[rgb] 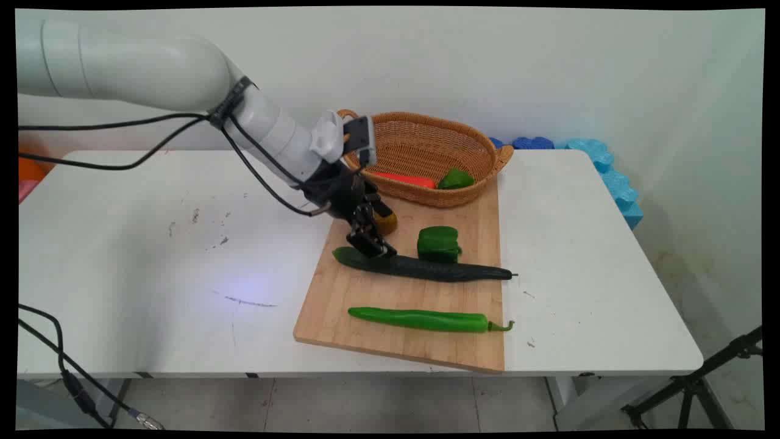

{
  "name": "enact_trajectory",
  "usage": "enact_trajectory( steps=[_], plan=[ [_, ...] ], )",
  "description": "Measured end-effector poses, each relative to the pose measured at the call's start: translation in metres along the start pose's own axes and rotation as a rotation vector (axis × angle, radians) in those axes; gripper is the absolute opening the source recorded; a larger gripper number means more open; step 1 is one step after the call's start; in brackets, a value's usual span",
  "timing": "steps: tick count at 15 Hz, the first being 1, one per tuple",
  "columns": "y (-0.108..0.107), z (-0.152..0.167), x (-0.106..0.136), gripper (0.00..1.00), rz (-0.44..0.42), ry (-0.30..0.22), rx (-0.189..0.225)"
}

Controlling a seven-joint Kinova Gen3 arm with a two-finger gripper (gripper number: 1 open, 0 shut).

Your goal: Pick up the cucumber from the cutting board

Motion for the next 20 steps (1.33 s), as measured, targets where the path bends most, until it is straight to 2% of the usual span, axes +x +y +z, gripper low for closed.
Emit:
enact_trajectory(
  steps=[8, 16, 17, 20],
  plan=[
    [0.001, 0.042, -0.008, 1.00, 0.090, -0.052, 0.001],
    [0.001, 0.067, -0.013, 1.00, 0.151, -0.073, -0.009],
    [0.002, 0.069, -0.013, 0.00, 0.159, -0.075, -0.011],
    [0.003, 0.073, -0.015, 0.00, 0.178, -0.079, -0.020]
  ],
)
